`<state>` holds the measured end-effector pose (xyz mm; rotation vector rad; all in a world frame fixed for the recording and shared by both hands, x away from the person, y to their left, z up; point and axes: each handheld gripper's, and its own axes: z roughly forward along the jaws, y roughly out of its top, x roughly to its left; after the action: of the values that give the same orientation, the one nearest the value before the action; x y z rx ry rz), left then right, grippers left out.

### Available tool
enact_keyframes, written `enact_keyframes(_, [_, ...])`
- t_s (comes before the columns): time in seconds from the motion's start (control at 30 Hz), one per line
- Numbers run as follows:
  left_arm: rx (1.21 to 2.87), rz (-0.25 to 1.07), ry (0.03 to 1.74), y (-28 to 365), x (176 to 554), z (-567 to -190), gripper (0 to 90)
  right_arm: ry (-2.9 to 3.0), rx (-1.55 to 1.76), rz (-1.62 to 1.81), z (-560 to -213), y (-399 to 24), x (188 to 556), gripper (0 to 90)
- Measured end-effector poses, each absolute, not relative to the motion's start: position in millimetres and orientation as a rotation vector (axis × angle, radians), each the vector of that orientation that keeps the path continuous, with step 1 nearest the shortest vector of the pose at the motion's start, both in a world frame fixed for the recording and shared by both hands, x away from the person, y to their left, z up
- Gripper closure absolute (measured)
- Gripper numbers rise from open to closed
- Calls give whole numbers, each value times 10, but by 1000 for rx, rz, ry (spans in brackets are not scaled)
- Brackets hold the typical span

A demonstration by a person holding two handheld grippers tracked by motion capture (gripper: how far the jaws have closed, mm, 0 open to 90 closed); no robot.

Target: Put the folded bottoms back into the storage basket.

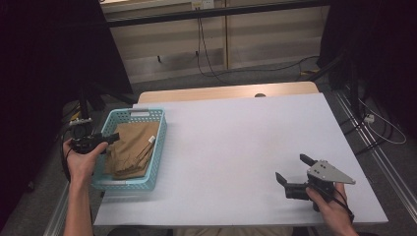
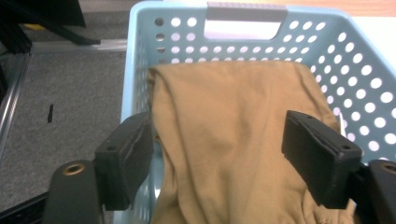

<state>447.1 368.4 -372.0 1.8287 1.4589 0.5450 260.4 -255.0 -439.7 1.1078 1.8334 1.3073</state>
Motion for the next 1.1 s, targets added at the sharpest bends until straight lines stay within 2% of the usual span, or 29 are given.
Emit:
enact_keyframes(0.2, [1798, 579, 1439, 3678, 4472, -3676, 81, 1833, 1113, 1311, -4404, -2555, 2615, 9])
enact_keyframes(0.37, [1866, 611, 1343, 3639, 4453, -3674, 55, 1821, 1118, 1315, -4404, -2567, 2627, 9])
enact_keyframes(0.53, [1811, 597, 1328, 3645, 4427, -3634, 55, 1825, 1116, 1310, -4407, -2558, 2641, 9])
enact_keyframes(0.63, [1750, 650, 1285, 3640, 4346, -3648, 55, 1830, 1116, 1310, -4413, -2545, 2653, 9])
enact_keyframes(0.83, [1793, 652, 1236, 3595, 4256, -3639, 53, 1834, 1117, 1304, -4420, -2533, 2677, 9])
enact_keyframes(1.1, [1764, 624, 1198, 3563, 4069, -3474, 49, 1824, 1123, 1287, -4409, -2540, 2630, 9])
